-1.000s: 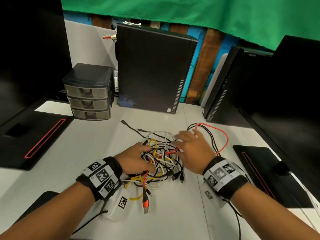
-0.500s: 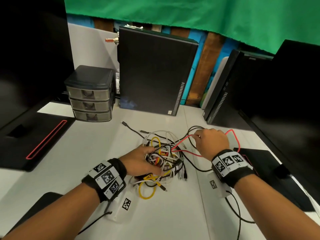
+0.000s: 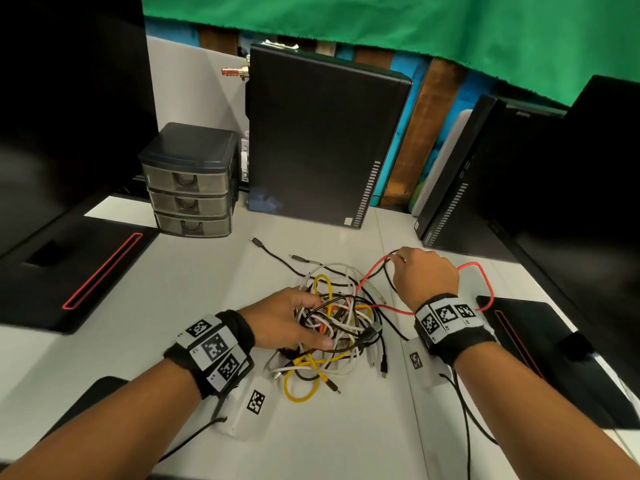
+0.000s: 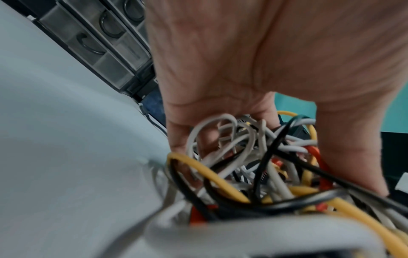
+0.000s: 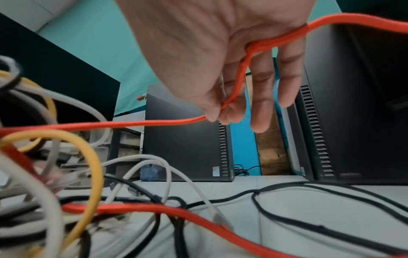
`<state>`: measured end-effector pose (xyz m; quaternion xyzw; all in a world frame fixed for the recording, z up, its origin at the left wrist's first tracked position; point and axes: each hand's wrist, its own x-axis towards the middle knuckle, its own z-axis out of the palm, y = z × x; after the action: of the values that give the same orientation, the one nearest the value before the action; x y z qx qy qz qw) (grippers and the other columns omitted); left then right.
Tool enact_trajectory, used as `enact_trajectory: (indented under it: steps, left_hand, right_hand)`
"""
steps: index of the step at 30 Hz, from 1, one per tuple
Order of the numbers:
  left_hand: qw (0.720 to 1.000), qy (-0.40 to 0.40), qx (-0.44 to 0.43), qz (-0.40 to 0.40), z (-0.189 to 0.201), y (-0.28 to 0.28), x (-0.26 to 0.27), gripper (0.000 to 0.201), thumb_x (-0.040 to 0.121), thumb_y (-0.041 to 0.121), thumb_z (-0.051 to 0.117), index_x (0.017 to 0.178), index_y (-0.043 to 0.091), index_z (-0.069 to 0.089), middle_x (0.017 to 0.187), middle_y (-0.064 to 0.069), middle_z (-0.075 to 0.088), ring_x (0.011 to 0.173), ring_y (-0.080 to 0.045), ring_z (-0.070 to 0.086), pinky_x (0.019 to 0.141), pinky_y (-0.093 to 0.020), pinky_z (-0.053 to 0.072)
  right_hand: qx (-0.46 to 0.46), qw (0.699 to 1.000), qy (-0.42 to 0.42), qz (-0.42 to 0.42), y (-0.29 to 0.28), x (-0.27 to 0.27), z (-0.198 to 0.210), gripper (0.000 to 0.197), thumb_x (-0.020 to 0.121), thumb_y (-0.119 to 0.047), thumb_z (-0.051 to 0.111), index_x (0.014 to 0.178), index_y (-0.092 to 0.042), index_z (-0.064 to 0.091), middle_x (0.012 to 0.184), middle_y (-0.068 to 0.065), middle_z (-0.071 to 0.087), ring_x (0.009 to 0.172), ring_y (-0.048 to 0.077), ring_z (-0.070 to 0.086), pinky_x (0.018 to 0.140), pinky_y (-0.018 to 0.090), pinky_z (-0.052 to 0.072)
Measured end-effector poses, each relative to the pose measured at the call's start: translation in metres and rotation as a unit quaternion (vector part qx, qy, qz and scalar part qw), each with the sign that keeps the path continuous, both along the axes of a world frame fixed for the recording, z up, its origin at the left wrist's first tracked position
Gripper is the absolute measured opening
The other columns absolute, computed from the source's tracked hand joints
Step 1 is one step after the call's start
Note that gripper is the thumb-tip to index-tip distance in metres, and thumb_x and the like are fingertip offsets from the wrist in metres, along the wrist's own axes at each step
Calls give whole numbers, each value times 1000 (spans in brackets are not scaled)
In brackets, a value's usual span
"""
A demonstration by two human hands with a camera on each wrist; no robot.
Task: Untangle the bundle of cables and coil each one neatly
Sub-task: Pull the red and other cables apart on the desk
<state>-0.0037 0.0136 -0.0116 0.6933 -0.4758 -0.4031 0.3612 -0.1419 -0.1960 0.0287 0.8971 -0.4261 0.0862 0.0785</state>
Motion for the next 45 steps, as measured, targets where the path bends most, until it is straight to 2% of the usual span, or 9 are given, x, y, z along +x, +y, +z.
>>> enact_trajectory:
  steps: [3, 7, 13, 18, 23, 30, 33, 36, 45]
  left_hand:
    - [1000, -12, 11, 12, -2, 0, 1, 45, 63, 46, 92, 100, 29, 75, 110, 16, 70, 106, 2, 63, 105, -24, 44]
    - [999, -26, -4, 33, -9, 0, 7, 95, 38, 67, 91, 121, 28, 69, 126, 12, 61, 115, -4, 60, 109, -29, 44]
    - [998, -60, -16, 27, -2, 0, 10, 61, 39, 59, 91, 86, 31, 64, 107, 9, 58, 101, -10, 59, 96, -25, 47]
    - [992, -114, 39, -49, 6, 9, 17, 84, 49, 49, 96, 120, 38, 52, 127, 20, 44, 121, -2, 48, 108, -22, 39]
    - [989, -107, 50, -93, 11, 16, 17, 93, 56, 32, 97, 126, 55, 40, 132, 29, 32, 124, 13, 36, 104, -5, 32]
    - [983, -142, 63, -97, 12, 17, 14, 100, 58, 28, 94, 140, 39, 39, 134, 23, 29, 124, -1, 45, 107, -23, 43]
    - [985, -134, 61, -88, 12, 18, 12, 93, 59, 27, 92, 138, 36, 43, 130, 20, 31, 120, -3, 48, 104, -26, 47]
    - [988, -125, 58, -75, 15, 18, 12, 87, 61, 26, 91, 135, 38, 46, 128, 18, 35, 117, -4, 50, 101, -26, 48]
    - [999, -7, -15, -40, 26, 14, 17, 64, 73, -5, 79, 108, 39, 48, 106, 19, 60, 82, 18, 60, 71, -5, 45]
  right_hand:
    - [19, 995, -31, -90, -15, -7, 14, 22, 99, -22, 46, 104, -12, 65, 85, 9, 61, 74, 29, 56, 65, 32, 44]
    - [64, 984, -15, -168, -35, -33, 31, 21, 97, -21, 52, 111, -9, 61, 96, 14, 60, 86, 34, 57, 71, 35, 42]
    - [-5, 996, 76, -47, -17, -43, 7, 40, 94, -34, 55, 132, -21, 53, 131, 6, 57, 123, 27, 50, 106, 44, 39]
    - [210, 951, 13, 225, 37, -25, -22, 18, 96, -32, 58, 98, -27, 75, 92, -10, 68, 87, 11, 63, 79, 30, 51]
    - [346, 895, -86, 268, 51, -3, -47, 23, 90, -22, 61, 103, -35, 74, 79, -5, 73, 70, 14, 67, 69, 31, 59]
    - [428, 846, -170, 268, 54, 4, -55, 12, 88, -30, 65, 90, -27, 76, 63, -10, 59, 54, 7, 47, 54, 24, 43]
    - [410, 858, -155, 270, 55, 4, -52, 23, 86, -43, 66, 72, -26, 71, 59, -11, 56, 57, 9, 49, 57, 30, 46]
    - [343, 876, -158, 301, 49, 3, -40, 30, 85, -23, 60, 62, -42, 64, 63, -17, 56, 63, 7, 53, 66, 32, 51]
    - [70, 944, -196, 256, 29, -10, -3, 19, 98, -35, 58, 98, -25, 75, 88, -8, 70, 80, 14, 60, 72, 26, 45]
